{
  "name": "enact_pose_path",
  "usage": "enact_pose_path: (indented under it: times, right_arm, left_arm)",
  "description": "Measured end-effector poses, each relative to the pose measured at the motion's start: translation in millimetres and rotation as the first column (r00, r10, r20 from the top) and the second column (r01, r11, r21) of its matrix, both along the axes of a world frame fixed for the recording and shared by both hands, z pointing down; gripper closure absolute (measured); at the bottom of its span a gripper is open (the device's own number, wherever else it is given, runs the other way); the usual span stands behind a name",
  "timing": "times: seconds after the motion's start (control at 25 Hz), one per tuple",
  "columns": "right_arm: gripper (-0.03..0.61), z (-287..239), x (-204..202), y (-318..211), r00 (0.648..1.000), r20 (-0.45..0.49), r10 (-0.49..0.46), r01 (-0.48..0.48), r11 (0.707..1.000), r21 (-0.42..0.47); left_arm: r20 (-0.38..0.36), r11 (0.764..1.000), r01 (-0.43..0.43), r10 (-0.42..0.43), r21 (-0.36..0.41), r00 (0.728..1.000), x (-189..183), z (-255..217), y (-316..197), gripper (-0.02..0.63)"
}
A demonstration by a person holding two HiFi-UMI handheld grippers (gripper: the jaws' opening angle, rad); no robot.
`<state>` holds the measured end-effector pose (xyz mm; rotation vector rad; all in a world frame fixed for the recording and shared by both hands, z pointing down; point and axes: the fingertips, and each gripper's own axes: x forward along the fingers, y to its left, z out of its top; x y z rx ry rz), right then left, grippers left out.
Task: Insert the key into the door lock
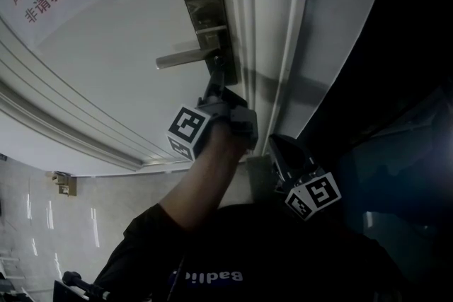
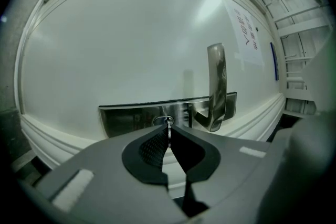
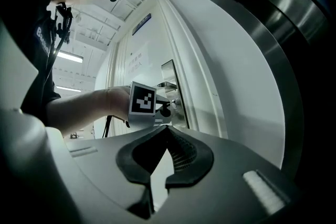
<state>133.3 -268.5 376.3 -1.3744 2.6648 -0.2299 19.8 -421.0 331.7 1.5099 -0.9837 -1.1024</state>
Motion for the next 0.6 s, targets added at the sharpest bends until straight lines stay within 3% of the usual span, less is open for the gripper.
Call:
enact_pose_path:
  times: [0.24,0.6]
  right_arm:
    - [0.575,-2,4,0,1.000,-0.001,0.007,-0.007,1.000,0.004]
    - [0.575,-36,-3,-8,0.996,-0.087,-0.018,0.028,0.993,0.115]
  left_arm:
    - [0.000,1.000,0.001,-0.001,-0.009,1.000,2,-2,-1,0.598]
    - [-0.014,1.000,0.002,-0.002,-0.013,1.000,4,-2,-3,0.600]
